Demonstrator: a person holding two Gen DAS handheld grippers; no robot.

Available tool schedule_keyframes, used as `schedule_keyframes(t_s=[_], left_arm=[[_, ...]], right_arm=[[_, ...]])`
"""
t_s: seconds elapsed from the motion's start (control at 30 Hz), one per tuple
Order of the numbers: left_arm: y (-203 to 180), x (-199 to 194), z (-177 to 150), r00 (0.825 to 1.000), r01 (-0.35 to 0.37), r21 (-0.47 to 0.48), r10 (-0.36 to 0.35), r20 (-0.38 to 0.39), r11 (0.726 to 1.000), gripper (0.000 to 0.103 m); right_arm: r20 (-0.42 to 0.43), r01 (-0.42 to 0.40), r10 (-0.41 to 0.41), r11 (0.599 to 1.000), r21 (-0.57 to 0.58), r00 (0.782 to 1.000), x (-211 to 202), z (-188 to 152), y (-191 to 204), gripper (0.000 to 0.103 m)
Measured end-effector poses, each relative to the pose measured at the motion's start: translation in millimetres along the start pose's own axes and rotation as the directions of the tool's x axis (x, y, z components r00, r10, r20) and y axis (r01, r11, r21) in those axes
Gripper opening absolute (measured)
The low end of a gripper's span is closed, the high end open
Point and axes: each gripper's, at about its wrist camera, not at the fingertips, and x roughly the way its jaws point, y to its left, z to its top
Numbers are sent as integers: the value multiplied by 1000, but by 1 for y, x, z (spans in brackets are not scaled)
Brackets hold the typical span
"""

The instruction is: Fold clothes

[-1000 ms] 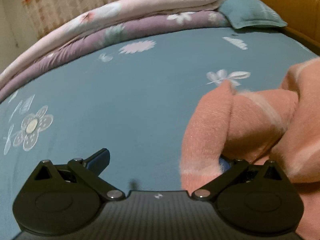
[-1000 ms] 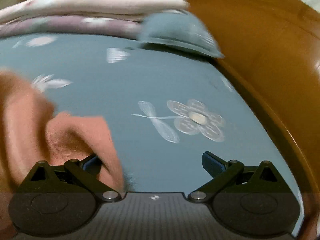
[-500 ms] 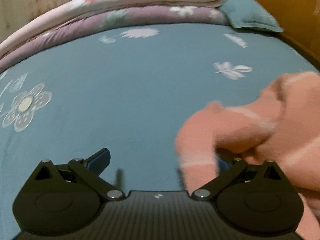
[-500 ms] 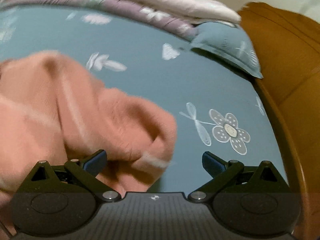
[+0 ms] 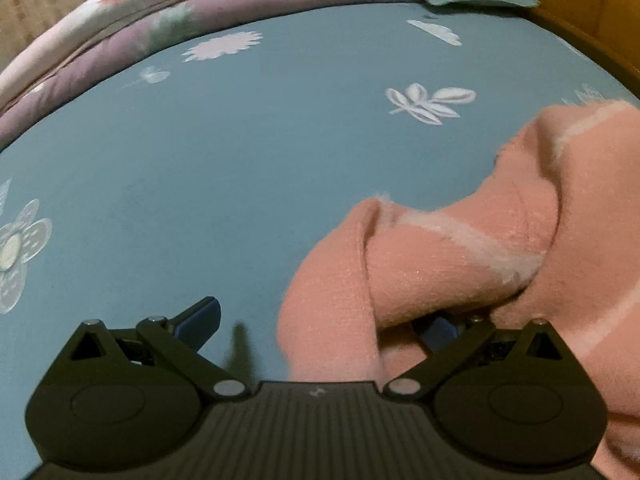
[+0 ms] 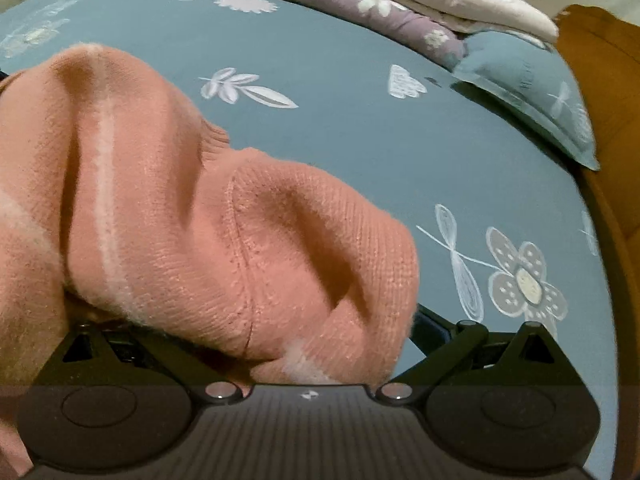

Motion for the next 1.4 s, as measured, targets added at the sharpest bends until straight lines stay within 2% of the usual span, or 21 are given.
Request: schedule_keyframes(t_s=[0.07, 0.17, 0.23, 0.3, 0.37, 0.47, 0.57, 0.63, 0.73, 0.9, 1.0, 1.07, 1.13, 1.2, 1.33, 1.4], left_arm=[[2, -13, -4, 999, 48, -37, -47, 11, 998, 101], [2, -27, -9, 995, 99, -52, -99, 10, 994, 102], [-3, -32, -8, 994, 106, -33, -106, -3, 994, 102], [-8, -30, -5, 995, 99, -5, -99, -23, 995, 102], [-13, -22, -1, 995, 85, 22, -84, -51, 996, 102], [-19, -4, 6, 995, 27, 89, -19, -96, 996, 102], [-16, 12, 16, 993, -20, 116, 33, -111, 993, 102], [-9, 19, 24, 994, 16, 68, -9, -107, 998, 101], [-3, 27, 29, 989, 97, 8, -96, -113, 995, 99], [2, 25, 21, 983, 150, -3, -150, -108, 989, 100], [13, 29, 8, 972, 194, -29, -196, -128, 981, 102], [16, 37, -2, 968, 209, -18, -209, -140, 978, 103], [15, 34, -9, 973, 217, 27, -214, -87, 976, 103], [15, 34, -9, 974, 213, 38, -209, -87, 976, 103], [23, 32, 6, 972, 184, -49, -189, -138, 982, 98], [28, 20, 11, 964, 234, -85, -242, -107, 969, 89]], right_arm=[[31, -101, 101, 995, -9, 994, -9, -3, -7, 103], [61, -252, 253, 967, -18, 966, -21, -8, -18, 103], [78, -330, 329, 944, -1, 941, -25, -8, -28, 103], [92, -367, 363, 930, 32, 927, -24, -5, -36, 103], [89, -375, 370, 926, 41, 925, -17, 0, -38, 103], [36, -346, 347, 938, -8, 937, -2, 6, -25, 103], [14, -322, 323, 946, -48, 946, 5, 11, -16, 103], [9, -316, 317, 947, -52, 948, 7, 15, -14, 103], [19, -371, 370, 928, 25, 929, 10, 22, -24, 103], [15, -411, 411, 911, 37, 912, 7, 25, -29, 103], [34, -439, 438, 897, 48, 898, 8, 29, -37, 103], [32, -451, 450, 890, 71, 893, 14, 31, -40, 103], [27, -459, 459, 884, 86, 888, 18, 31, -39, 103], [28, -460, 459, 884, 86, 888, 19, 31, -35, 103], [35, -459, 457, 885, 81, 889, 18, 31, -29, 103], [41, -457, 455, 886, 76, 890, 13, 31, -30, 103]])
